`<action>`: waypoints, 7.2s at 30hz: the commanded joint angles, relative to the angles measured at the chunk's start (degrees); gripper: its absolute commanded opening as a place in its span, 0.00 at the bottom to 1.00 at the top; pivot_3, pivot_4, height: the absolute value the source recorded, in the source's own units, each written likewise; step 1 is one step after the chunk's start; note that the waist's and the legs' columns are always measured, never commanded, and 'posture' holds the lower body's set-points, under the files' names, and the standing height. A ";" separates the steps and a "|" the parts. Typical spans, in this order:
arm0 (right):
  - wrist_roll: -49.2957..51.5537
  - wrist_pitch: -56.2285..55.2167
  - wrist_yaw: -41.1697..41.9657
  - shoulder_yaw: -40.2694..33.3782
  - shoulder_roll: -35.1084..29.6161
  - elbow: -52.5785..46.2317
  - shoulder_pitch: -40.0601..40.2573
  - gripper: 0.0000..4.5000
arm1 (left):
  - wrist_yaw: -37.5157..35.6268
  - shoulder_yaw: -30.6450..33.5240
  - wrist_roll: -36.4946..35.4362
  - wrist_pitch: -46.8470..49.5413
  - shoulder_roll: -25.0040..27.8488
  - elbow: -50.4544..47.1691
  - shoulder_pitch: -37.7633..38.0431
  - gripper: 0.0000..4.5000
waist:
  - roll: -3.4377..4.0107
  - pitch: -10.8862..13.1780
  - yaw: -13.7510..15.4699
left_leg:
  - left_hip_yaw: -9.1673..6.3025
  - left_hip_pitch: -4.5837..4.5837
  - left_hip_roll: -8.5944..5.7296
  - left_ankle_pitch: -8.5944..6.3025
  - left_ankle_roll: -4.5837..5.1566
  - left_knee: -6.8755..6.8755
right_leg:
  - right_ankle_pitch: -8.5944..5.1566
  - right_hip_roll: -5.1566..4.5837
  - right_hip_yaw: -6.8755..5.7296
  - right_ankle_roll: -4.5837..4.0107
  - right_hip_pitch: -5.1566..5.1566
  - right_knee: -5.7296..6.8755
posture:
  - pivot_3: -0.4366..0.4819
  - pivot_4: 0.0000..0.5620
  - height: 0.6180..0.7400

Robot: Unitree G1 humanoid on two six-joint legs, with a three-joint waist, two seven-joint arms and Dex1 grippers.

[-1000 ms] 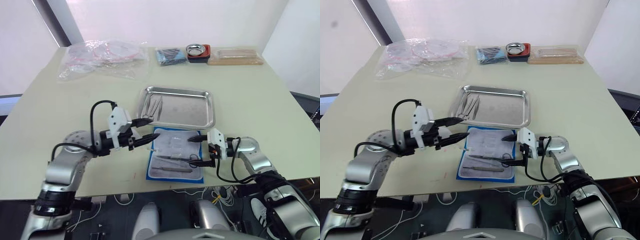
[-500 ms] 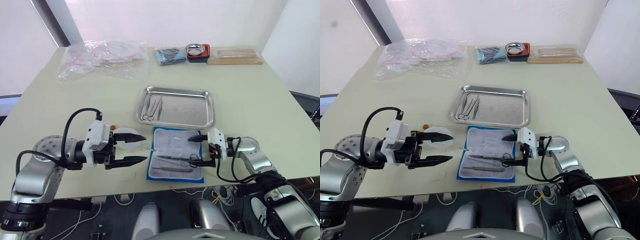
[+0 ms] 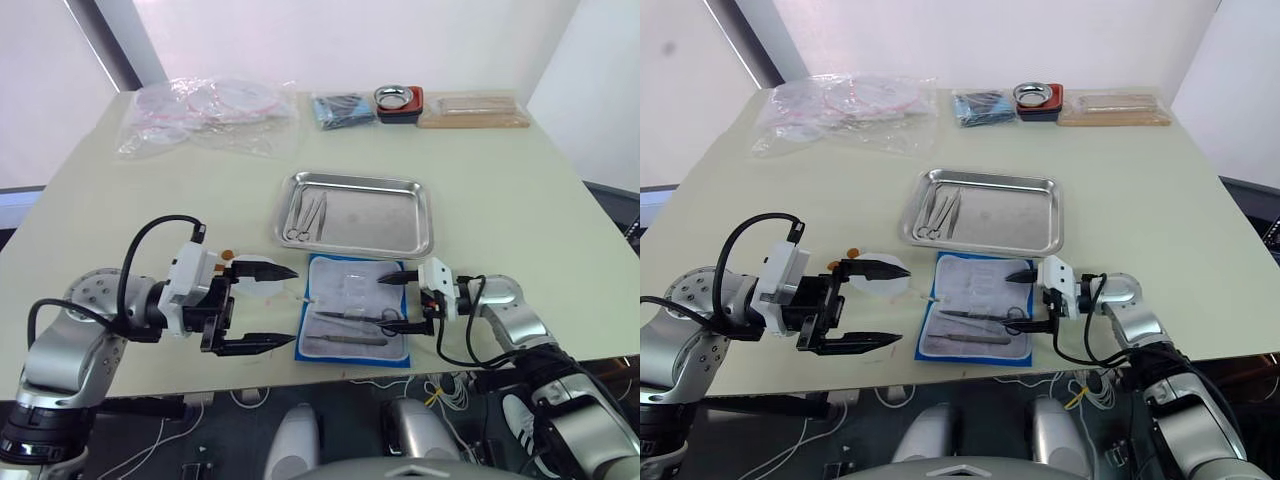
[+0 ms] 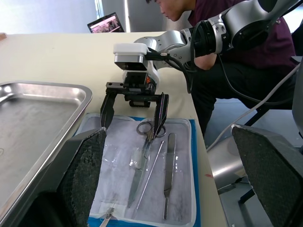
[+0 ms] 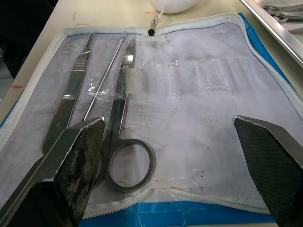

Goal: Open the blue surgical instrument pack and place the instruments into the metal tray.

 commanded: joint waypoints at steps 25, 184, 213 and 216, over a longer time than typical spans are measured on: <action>7.59 9.72 -2.20 -6.54 -5.07 -19.89 6.28 1.00 | -2.22 -5.41 4.55 -7.70 -2.65 1.00 1.73 0.99 | 0.38 1.48 0.27 | -0.02 -0.81 -0.25 -0.07 0.18 0.03 | 0.04 0.44 0.01 0.03 -0.50 0.03 | 0.48 0.27 1.00; -10.65 42.95 -6.79 11.94 -17.87 -44.72 -9.88 0.01 | 4.32 -25.33 29.92 -32.63 -20.33 49.46 -12.45 1.00 | 1.75 0.03 1.27 | 0.02 -0.78 -0.24 -0.12 0.29 1.85 | 0.26 0.92 0.78 0.25 -0.39 1.16 | 0.48 0.27 1.00; -5.14 34.68 -2.73 -1.51 -30.35 -42.83 -4.93 0.01 | 4.27 -25.15 29.85 -32.42 -19.91 49.32 -12.19 1.00 | 1.93 0.16 1.27 | 0.04 -0.76 -0.22 -0.13 0.27 1.27 | 0.25 0.85 0.66 0.26 -0.39 0.49 | 0.48 0.27 1.00; -1.31 37.71 -4.28 -4.49 -27.52 -41.75 -5.40 0.01 | 4.31 -25.21 29.92 -32.41 -20.00 49.37 -12.30 1.00 | 1.94 0.18 1.25 | 0.05 -0.75 -0.22 -0.12 0.27 1.27 | 0.25 0.85 0.67 0.26 -0.39 0.47 | 0.48 0.27 1.00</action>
